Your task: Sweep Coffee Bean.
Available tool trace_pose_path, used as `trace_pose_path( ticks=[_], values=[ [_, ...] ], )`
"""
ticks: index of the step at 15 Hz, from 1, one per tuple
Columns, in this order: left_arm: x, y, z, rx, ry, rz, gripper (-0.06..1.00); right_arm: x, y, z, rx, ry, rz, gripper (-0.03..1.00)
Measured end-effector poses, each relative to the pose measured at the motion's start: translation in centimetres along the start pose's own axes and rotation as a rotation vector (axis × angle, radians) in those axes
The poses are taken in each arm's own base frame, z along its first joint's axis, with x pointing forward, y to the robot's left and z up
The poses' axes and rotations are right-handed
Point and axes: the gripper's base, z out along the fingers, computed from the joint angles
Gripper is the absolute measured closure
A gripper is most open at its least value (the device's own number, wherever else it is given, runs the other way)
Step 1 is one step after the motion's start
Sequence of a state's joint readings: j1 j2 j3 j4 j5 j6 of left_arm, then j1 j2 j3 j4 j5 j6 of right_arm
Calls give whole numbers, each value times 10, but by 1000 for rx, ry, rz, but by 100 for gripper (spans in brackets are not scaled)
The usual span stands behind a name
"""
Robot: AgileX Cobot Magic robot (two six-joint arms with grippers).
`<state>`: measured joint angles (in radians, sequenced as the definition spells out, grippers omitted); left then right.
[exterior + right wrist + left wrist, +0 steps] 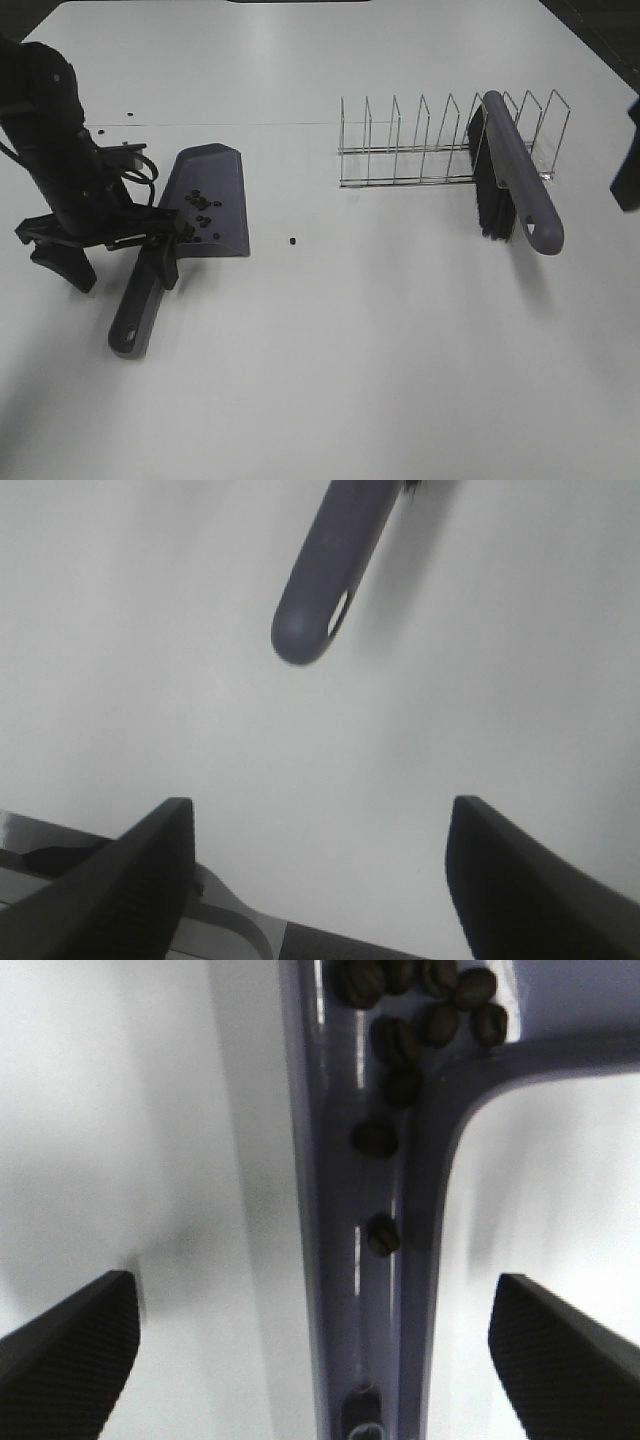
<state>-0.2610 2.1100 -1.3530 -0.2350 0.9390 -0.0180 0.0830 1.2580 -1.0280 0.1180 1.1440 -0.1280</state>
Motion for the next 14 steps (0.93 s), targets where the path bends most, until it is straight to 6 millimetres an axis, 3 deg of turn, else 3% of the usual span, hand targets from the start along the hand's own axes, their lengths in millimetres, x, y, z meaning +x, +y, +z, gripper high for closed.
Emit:
trace_pose_path(
  ticks=[2, 3, 6, 9, 12, 13, 14],
  values=[
    [4, -4, -28, -2, -51, 23, 8, 36, 2, 5, 1, 2, 1, 35],
    [12, -8, -59, -4, -100, 46, 8, 68, 4, 10, 2, 2, 2, 35],
    [28, -12, -101, -9, -158, 76, 8, 103, 7, 13, 4, -23, 0, 35],
    [57, -17, -152, -5, -227, 106, 8, 134, 9, 15, 10, -90, -5, 35],
    [84, -20, -187, 2, -283, 125, 8, 154, 10, 14, 14, -151, -4, 35],
    [107, -22, -216, 12, -362, 142, 8, 164, 12, 7, 19, -219, -11, 35],
    [120, -22, -225, 16, -393, 148, 8, 168, 13, 3, 21, -255, -15, 35]
  ],
)
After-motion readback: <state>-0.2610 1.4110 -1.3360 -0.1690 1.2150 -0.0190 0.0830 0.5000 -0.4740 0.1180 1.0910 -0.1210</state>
